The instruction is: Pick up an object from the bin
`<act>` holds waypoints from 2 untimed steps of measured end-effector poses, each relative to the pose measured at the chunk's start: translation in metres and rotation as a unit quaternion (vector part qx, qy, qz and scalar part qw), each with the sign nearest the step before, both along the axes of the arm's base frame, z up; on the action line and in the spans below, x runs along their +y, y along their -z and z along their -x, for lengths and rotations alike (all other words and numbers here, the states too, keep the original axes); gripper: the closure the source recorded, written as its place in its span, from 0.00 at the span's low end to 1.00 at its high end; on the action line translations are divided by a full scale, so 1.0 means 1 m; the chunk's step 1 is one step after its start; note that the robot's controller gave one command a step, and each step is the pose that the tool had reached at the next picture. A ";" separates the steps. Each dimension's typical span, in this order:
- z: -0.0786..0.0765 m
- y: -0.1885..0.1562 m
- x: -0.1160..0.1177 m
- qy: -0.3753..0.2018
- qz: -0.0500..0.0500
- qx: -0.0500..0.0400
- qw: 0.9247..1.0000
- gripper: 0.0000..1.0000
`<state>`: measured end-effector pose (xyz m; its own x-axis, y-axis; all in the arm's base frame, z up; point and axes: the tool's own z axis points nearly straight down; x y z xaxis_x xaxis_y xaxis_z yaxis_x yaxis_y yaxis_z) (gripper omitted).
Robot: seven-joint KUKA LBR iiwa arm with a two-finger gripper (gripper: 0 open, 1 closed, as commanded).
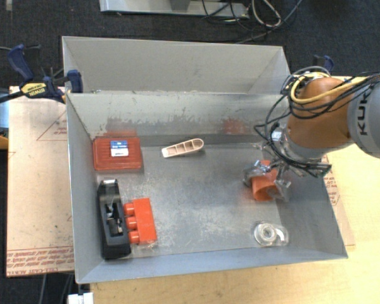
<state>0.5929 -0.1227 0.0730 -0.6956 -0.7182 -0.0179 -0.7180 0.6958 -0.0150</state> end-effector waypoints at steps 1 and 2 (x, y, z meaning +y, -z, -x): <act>0.000 0.000 0.000 0.000 0.000 0.000 1.000 1.00; 0.000 -0.003 0.000 0.000 0.000 0.000 1.000 1.00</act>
Offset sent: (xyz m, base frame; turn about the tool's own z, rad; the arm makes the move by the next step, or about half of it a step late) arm 0.0000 0.0001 0.0114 0.0000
